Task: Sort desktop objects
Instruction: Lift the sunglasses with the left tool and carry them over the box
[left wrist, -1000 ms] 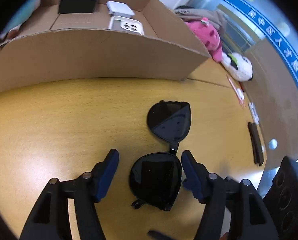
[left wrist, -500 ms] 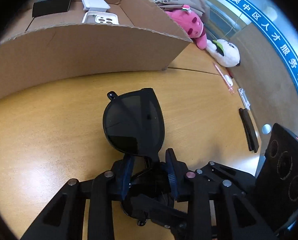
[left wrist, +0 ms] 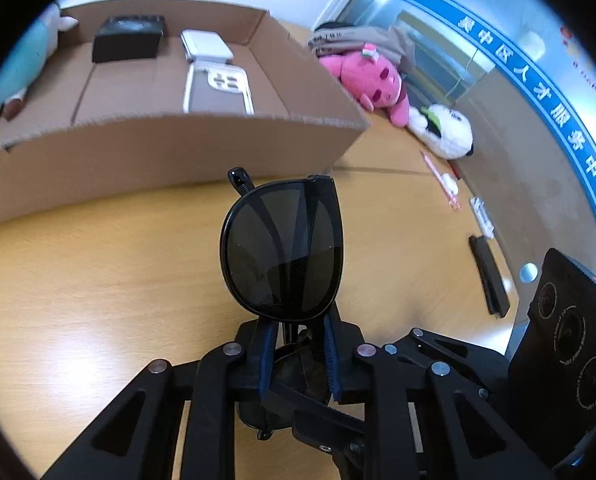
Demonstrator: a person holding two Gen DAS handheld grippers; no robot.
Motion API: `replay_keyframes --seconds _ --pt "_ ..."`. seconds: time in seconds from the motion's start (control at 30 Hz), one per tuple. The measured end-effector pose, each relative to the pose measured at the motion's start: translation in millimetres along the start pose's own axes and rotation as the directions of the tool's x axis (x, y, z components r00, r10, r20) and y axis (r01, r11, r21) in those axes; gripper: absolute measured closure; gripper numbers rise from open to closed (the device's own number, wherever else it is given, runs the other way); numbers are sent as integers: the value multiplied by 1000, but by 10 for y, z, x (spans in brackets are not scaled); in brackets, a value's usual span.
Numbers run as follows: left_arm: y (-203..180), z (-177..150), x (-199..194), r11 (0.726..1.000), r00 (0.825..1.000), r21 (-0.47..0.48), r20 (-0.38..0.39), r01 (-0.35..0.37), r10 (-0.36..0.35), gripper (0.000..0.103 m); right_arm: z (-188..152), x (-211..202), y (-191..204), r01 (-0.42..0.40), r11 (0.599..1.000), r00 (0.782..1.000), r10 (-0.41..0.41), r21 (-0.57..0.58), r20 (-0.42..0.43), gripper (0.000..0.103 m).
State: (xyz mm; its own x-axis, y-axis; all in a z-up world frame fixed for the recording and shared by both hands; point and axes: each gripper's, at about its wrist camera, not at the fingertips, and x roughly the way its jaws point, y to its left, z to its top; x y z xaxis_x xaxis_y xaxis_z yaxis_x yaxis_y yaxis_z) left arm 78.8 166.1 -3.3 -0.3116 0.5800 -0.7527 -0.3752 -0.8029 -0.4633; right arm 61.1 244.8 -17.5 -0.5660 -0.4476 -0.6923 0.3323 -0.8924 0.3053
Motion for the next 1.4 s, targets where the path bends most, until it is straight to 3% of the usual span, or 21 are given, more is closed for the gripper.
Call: replay_keyframes --seconds 0.37,0.7,1.07,1.23,1.4 --pt "113 456 -693 1000 992 10 126 -22 21 83 642 -77 456 -39 994 997 45 -98 67 68" --pt "463 1259 -1044 1000 985 2 171 -26 25 83 1563 164 664 -90 985 990 105 -145 92 70" --pt "1210 2013 -469 993 997 -113 63 40 -33 83 2327 992 337 -103 993 995 103 -59 -8 70" --pt "1564 2129 -12 977 997 -201 -26 65 -72 84 2448 1484 41 -97 995 989 98 13 -114 70" --pt "1840 2103 380 958 990 -283 -112 56 -91 84 2429 1909 -164 -62 995 966 81 81 -246 71"
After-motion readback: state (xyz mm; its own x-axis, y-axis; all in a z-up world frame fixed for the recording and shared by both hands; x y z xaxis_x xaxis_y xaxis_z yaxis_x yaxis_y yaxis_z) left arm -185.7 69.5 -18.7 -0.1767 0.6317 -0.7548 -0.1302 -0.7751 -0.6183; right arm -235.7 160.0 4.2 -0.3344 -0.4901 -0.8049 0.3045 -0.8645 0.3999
